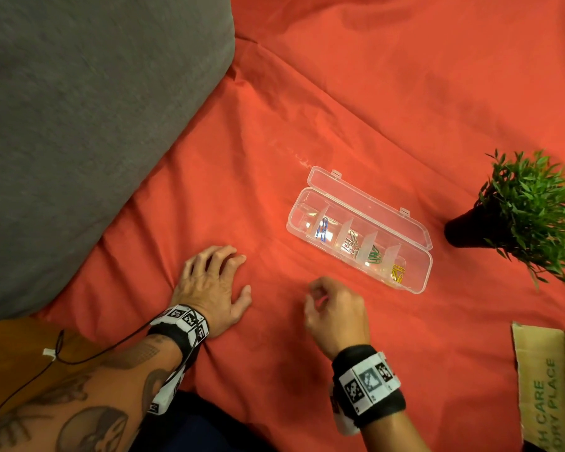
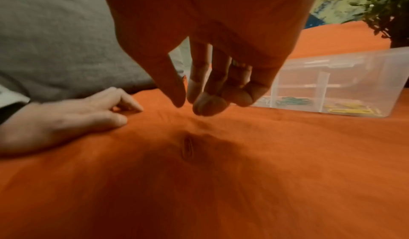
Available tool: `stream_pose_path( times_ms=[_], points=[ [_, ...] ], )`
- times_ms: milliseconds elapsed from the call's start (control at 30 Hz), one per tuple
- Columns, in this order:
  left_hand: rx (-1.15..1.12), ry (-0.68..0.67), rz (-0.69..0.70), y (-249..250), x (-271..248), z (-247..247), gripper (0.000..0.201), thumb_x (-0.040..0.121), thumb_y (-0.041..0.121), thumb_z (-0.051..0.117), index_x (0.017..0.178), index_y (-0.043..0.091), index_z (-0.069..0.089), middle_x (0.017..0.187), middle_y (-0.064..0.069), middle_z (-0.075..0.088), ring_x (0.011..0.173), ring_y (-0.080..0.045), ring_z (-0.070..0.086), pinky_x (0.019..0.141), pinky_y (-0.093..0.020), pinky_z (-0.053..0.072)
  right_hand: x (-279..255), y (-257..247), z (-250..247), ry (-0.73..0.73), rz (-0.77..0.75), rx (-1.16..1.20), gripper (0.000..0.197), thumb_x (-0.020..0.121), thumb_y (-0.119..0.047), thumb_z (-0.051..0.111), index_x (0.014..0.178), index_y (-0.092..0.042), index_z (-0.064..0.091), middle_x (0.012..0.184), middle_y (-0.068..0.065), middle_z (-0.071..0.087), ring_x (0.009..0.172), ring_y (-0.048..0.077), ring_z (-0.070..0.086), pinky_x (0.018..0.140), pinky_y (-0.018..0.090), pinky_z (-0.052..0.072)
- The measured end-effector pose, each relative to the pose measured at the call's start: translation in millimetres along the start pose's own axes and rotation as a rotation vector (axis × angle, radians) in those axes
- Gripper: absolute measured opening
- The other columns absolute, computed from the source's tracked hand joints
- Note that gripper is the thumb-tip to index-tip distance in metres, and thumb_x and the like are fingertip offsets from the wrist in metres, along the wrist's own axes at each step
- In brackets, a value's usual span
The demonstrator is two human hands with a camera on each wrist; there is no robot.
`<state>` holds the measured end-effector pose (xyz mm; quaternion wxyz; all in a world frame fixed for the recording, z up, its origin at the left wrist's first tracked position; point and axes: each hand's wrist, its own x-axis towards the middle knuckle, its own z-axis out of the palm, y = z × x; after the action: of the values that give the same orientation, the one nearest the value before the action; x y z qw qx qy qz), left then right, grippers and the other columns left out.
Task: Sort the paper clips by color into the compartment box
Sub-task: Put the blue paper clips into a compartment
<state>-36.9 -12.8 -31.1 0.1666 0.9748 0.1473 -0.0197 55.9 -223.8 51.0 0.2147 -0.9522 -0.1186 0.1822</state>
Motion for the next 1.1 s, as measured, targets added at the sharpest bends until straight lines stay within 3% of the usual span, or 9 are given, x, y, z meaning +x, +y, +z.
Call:
stream_pose_path(
  times_ms=[100, 200, 333, 500, 667, 800, 966, 1100],
  points=[
    [-0.005, 0.004, 0.0, 0.3, 0.2, 0.4, 0.061, 0.08, 0.059, 0.053, 0.132, 0.027, 0.053, 0.143, 0.005, 0.046, 0.134, -0.028, 0.042, 0.107, -0.052, 0.038, -14.0, 2.1, 7.1, -0.137, 0.082, -0.197, 0.02, 0.081, -0.036, 0.056, 0.095, -0.023, 0.06, 0.089, -0.002, 0.071, 0.091, 0.03, 0.067, 0.072, 0.036, 0.052],
    [-0.007, 0.004, -0.005, 0.3, -0.2, 0.7, 0.061, 0.08, 0.059, 0.053, 0.133, 0.027, 0.052, 0.143, 0.005, 0.045, 0.135, -0.028, 0.042, 0.107, -0.053, 0.039, -20.5, 4.4, 12.3, -0.167, 0.091, -0.257, 0.02, 0.081, -0.034, 0.055, 0.097, -0.022, 0.06, 0.099, 0.001, 0.068, 0.099, 0.031, 0.064, 0.075, 0.037, 0.052],
    [-0.007, 0.013, -0.001, 1.0, 0.0, 1.5, 0.062, 0.08, 0.058, 0.053, 0.132, 0.026, 0.053, 0.142, 0.004, 0.047, 0.134, -0.028, 0.042, 0.107, -0.053, 0.038, -16.2, 4.8, 21.7, -0.163, 0.096, -0.253, 0.023, 0.077, -0.018, 0.049, 0.098, -0.019, 0.06, 0.1, 0.005, 0.067, 0.098, 0.034, 0.063, 0.075, 0.039, 0.053],
    [-0.003, 0.013, -0.008, 1.6, 0.1, 1.0, 0.062, 0.08, 0.058, 0.052, 0.132, 0.025, 0.055, 0.142, 0.003, 0.049, 0.134, -0.028, 0.043, 0.106, -0.052, 0.038, -10.9, 6.4, 21.2, -0.145, 0.064, -0.155, 0.02, 0.076, -0.021, 0.048, 0.092, -0.017, 0.059, 0.091, 0.005, 0.071, 0.089, 0.036, 0.066, 0.069, 0.039, 0.053],
    [-0.001, 0.016, 0.004, 0.5, -0.1, 1.8, 0.062, 0.08, 0.058, 0.053, 0.132, 0.025, 0.055, 0.142, 0.003, 0.05, 0.134, -0.028, 0.042, 0.106, -0.05, 0.036, 11.1, 2.2, 2.0, 0.004, -0.075, 0.017, 0.014, 0.075, -0.013, 0.057, 0.087, -0.02, 0.055, 0.076, -0.004, 0.067, 0.071, 0.028, 0.064, 0.061, 0.034, 0.049],
    [-0.008, 0.022, 0.004, 0.1, -0.6, 1.9, 0.061, 0.08, 0.058, 0.053, 0.131, 0.025, 0.055, 0.141, 0.002, 0.05, 0.134, -0.028, 0.042, 0.107, -0.05, 0.035, 42.0, -10.9, -21.3, 0.182, -0.228, -0.014, 0.011, 0.078, -0.011, 0.056, 0.08, -0.021, 0.052, 0.066, -0.002, 0.057, 0.056, 0.025, 0.052, 0.052, 0.036, 0.046],
    [-0.017, 0.011, -0.006, -0.2, 0.1, 1.7, 0.061, 0.081, 0.059, 0.052, 0.132, 0.026, 0.055, 0.142, 0.004, 0.049, 0.135, -0.027, 0.04, 0.107, -0.05, 0.036, 74.1, -31.8, -36.6, 0.302, -0.233, -0.03, 0.014, 0.086, -0.017, 0.057, 0.089, -0.025, 0.068, 0.082, -0.004, 0.067, 0.062, 0.02, 0.061, 0.055, 0.029, 0.049],
    [-0.01, 0.007, 0.001, -0.2, 0.5, 1.3, 0.062, 0.081, 0.059, 0.053, 0.133, 0.026, 0.055, 0.142, 0.003, 0.05, 0.134, -0.026, 0.042, 0.107, -0.049, 0.034, 87.4, -42.8, -30.8, 0.315, -0.235, -0.001, 0.014, 0.085, -0.021, 0.058, 0.092, -0.025, 0.07, 0.084, -0.003, 0.069, 0.071, 0.024, 0.064, 0.063, 0.037, 0.052]
  ],
)
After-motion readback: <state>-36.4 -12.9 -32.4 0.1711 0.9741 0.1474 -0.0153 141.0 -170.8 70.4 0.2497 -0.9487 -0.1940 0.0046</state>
